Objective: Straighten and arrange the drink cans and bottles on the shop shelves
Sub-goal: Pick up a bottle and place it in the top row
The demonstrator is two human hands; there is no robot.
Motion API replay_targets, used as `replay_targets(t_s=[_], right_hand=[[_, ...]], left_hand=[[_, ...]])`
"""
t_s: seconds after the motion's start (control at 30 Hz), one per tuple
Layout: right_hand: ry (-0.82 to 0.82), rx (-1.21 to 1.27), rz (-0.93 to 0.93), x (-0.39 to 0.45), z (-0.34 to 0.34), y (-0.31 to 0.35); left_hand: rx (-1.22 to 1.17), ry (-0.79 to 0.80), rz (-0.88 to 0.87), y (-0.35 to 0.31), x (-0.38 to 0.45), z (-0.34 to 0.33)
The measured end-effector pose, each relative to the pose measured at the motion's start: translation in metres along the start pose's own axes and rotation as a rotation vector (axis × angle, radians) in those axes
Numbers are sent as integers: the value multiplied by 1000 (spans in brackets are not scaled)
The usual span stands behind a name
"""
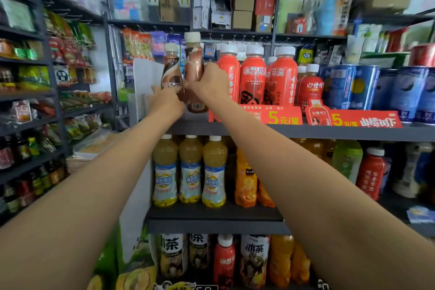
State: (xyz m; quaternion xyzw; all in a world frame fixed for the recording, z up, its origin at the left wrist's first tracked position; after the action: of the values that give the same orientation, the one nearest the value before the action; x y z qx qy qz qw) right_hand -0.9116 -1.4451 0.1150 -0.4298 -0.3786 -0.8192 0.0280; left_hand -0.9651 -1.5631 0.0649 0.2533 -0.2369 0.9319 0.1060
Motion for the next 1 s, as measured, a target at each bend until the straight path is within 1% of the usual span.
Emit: replay_targets(t_s=[0.13,0.23,0.3,0.4,0.47,0.5,0.53,0.6,0.67,0.7,0.77,0.83,0.9,1.0], right_hand=[[19,-187,113,-2,-10,4],[-9,-415,226,5,-21,11],[-33,-523,257,5,-28,9],[-62,-575,253,2,-33,4],[-20,-561,240,1,-37,0],[-4,-527,236,-1,-36,-1],[-10,-486,261,-4,-34,2],[-55,-405,392,-20,-22,14],[-118,-216,503,-49,6,21],[-164,-133,543,-65,25,21],[-291,-55,565,-99,67,8],[-368,-38,514,-126,102,-23],[-401,-45,419,-148,131,-65],[-427,-89,280,-176,170,-127]], left_hand=[[-73,-22,-90,-5,4,-5],[-78,-27,-111,-6,1,-9],[-66,-15,-118,-7,1,-9],[-39,33,-135,-5,0,-11],[-49,24,-142,-5,-6,-8],[-69,-19,-144,-7,-12,-4],[-94,-87,-147,-9,-20,5],[-147,-259,-182,-19,-42,24],[-181,-412,-271,-36,-66,38],[-187,-455,-325,-47,-76,39],[-208,-471,-419,-72,-98,30],[-230,-449,-524,-101,-123,10],[-220,-376,-652,-134,-150,-18],[-97,-243,-879,-185,-191,-71]])
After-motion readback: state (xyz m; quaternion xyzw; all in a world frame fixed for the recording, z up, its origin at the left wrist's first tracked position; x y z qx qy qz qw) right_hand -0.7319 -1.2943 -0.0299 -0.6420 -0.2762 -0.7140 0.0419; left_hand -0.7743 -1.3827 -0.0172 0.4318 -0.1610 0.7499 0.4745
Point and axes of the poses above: each hand's wrist, its own x-axis towards the middle knuckle, its own z-axis out of the back of the hand, y = z × x, the point moved 9 cm from there along x, towards the middle knuckle, and after that the axes turned 11 degrees about x, right-handed, at the moved point
